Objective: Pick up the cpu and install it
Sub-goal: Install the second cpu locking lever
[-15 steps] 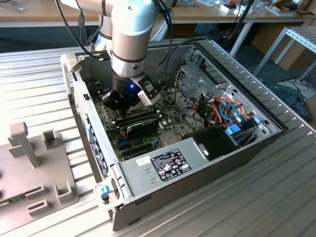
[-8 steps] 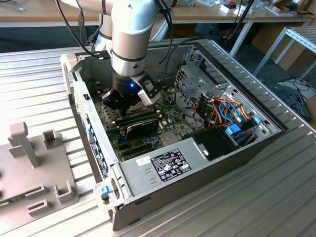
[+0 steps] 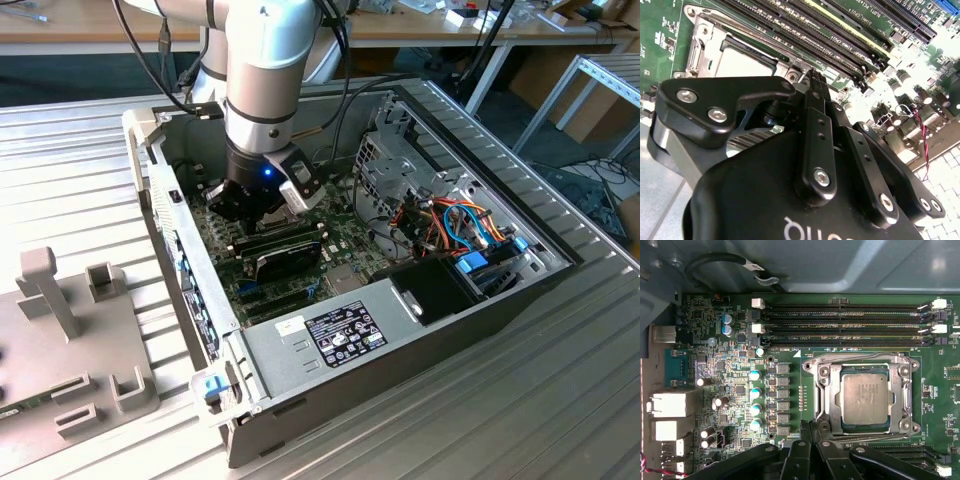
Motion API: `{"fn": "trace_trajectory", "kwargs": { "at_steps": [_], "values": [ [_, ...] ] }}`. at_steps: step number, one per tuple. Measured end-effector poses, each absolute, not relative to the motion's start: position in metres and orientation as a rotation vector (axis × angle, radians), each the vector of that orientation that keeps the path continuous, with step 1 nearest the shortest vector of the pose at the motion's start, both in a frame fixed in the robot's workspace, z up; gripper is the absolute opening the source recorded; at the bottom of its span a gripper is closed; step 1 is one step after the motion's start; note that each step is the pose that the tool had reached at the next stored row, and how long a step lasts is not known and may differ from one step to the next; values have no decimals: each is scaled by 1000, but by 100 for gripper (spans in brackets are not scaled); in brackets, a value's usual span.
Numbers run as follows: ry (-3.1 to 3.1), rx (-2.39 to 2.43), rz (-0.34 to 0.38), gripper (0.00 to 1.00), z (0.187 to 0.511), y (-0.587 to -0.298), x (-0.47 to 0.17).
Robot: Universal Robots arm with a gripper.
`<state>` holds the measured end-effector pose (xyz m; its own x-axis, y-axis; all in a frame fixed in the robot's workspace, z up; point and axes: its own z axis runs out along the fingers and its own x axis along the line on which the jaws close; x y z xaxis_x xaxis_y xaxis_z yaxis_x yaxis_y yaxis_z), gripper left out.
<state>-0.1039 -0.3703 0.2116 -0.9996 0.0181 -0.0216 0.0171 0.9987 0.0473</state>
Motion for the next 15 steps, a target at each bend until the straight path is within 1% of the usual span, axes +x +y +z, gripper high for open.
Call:
{"fn": "trace_trajectory", "kwargs": {
  "at_steps": [8, 15],
  "values": [
    [3118, 28, 71, 11, 236, -370, -104],
    [3119, 28, 71, 11, 237, -370, -103]
  ]
}}
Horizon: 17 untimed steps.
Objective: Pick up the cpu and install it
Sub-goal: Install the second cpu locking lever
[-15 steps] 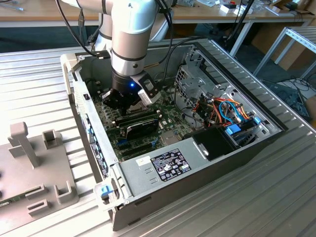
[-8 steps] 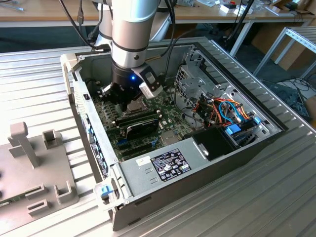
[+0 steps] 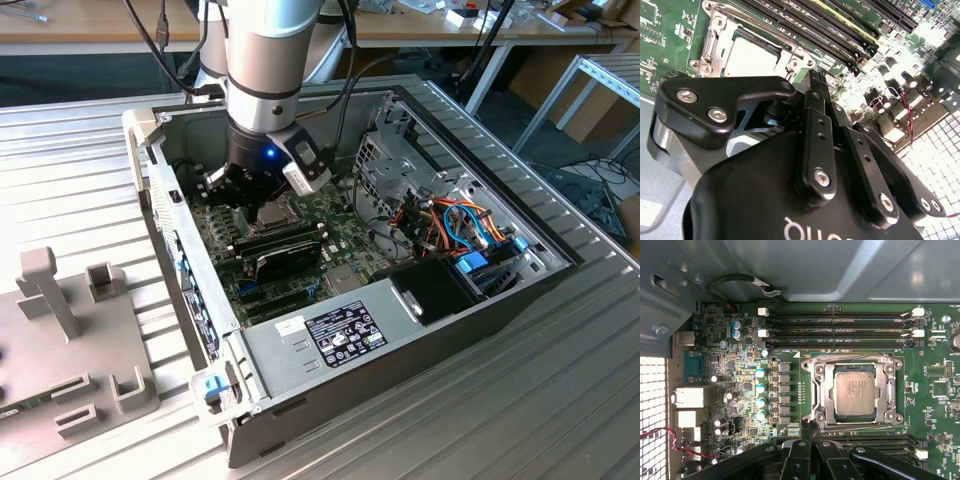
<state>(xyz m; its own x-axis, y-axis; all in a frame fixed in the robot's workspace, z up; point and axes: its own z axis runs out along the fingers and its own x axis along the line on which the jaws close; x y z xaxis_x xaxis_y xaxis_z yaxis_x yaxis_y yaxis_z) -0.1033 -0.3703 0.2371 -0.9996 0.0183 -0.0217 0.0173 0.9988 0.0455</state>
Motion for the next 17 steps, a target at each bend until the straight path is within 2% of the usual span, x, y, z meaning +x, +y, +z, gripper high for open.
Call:
{"fn": "trace_trajectory", "kwargs": {
  "at_steps": [11, 14, 17],
  "values": [
    [3118, 27, 71, 11, 237, -370, -70],
    [3118, 28, 71, 11, 237, -355, -59],
    [3119, 17, 71, 11, 237, -353, -59]
  ]
}}
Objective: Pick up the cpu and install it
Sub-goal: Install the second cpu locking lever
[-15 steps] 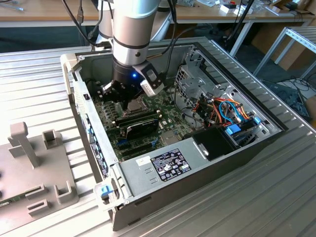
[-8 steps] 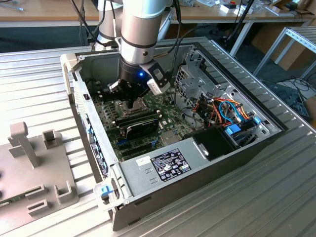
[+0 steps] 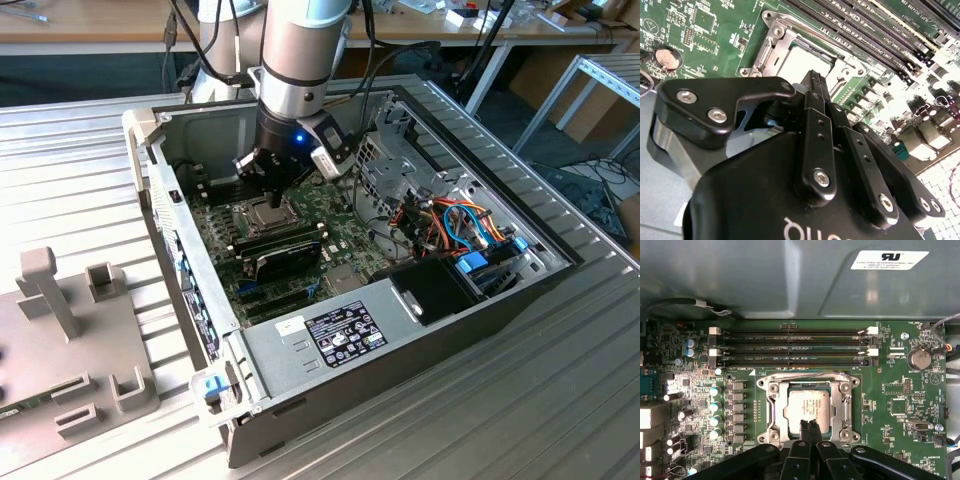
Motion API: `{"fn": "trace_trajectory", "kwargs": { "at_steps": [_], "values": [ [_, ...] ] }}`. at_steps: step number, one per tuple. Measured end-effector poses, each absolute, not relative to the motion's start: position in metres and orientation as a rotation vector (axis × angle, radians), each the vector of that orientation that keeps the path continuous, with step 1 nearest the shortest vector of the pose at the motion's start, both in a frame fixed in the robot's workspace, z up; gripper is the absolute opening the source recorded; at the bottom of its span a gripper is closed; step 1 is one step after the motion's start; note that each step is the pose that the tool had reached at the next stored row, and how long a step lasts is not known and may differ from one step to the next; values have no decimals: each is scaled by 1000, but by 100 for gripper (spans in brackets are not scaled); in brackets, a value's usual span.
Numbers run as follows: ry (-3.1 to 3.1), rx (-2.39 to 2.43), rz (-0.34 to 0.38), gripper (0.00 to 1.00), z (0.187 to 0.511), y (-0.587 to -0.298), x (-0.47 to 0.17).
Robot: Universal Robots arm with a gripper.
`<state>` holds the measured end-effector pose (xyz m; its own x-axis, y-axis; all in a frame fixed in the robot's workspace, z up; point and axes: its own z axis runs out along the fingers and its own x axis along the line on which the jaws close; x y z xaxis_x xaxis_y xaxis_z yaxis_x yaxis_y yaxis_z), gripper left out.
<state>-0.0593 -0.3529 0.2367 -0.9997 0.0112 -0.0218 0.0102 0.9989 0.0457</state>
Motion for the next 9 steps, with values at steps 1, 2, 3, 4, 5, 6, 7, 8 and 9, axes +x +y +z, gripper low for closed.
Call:
{"fn": "trace_trajectory", "kwargs": {
  "at_steps": [1, 2, 3, 4, 5, 6, 7, 8, 9],
  "values": [
    [3119, 11, 71, 11, 237, -353, -59],
    [3119, -5, 71, 11, 237, -353, -59],
    [3119, -13, 72, 11, 237, -353, -59],
    [3119, -15, 72, 11, 237, -353, -59],
    [3119, -15, 72, 11, 237, -353, -59],
    [3119, -17, 71, 11, 237, -353, -59],
    [3119, -19, 71, 11, 237, -353, -59],
    [3119, -19, 71, 11, 237, -353, -59],
    [3119, -19, 72, 11, 237, -353, -59]
  ]
}}
